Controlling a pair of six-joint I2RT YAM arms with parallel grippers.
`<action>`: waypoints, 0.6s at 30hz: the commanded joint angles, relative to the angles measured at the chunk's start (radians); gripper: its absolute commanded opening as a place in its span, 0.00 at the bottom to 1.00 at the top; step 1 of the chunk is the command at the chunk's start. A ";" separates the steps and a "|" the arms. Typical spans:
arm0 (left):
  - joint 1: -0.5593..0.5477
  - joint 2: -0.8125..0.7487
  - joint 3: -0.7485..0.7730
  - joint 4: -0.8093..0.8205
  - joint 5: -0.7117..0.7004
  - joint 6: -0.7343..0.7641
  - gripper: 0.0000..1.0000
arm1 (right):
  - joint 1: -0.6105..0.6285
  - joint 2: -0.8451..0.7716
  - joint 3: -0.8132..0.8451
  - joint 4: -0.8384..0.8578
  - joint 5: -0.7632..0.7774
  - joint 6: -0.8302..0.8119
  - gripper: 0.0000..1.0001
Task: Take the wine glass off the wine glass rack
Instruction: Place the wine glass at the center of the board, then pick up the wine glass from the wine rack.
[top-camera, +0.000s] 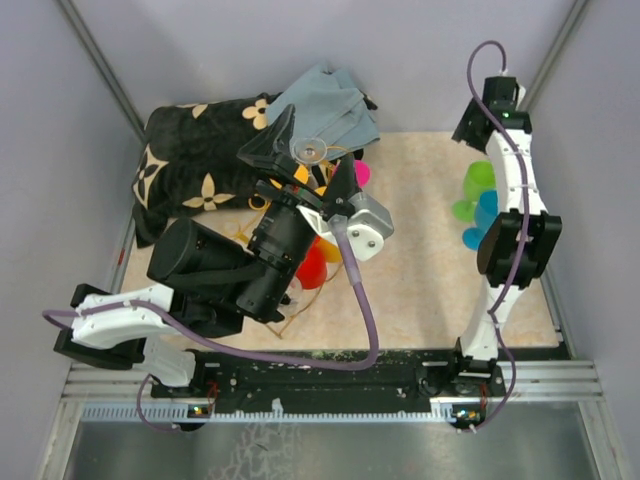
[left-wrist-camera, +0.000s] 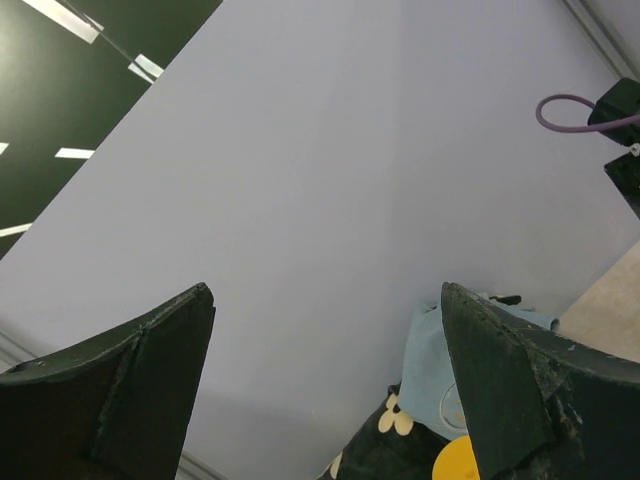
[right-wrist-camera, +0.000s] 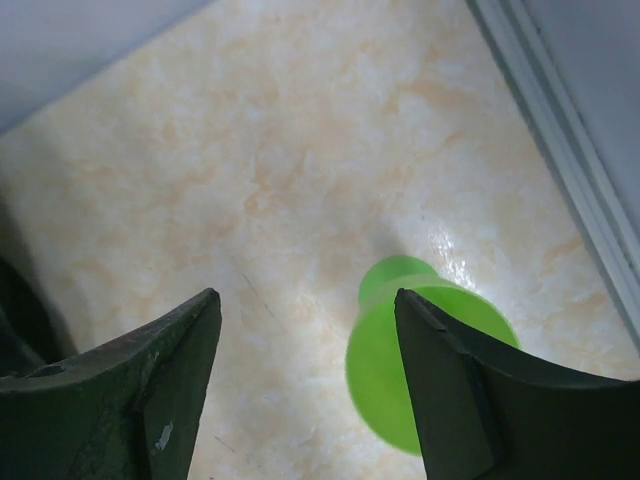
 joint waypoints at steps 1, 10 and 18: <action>-0.006 -0.005 0.013 0.099 -0.005 0.040 0.99 | -0.006 -0.102 0.198 -0.051 -0.010 -0.025 0.71; 0.188 -0.022 -0.027 0.131 0.188 0.034 0.99 | -0.005 -0.282 0.212 -0.102 -0.024 -0.043 0.75; 0.795 0.116 0.239 -0.266 0.473 -0.449 0.99 | -0.005 -0.527 0.010 -0.092 -0.079 -0.023 0.75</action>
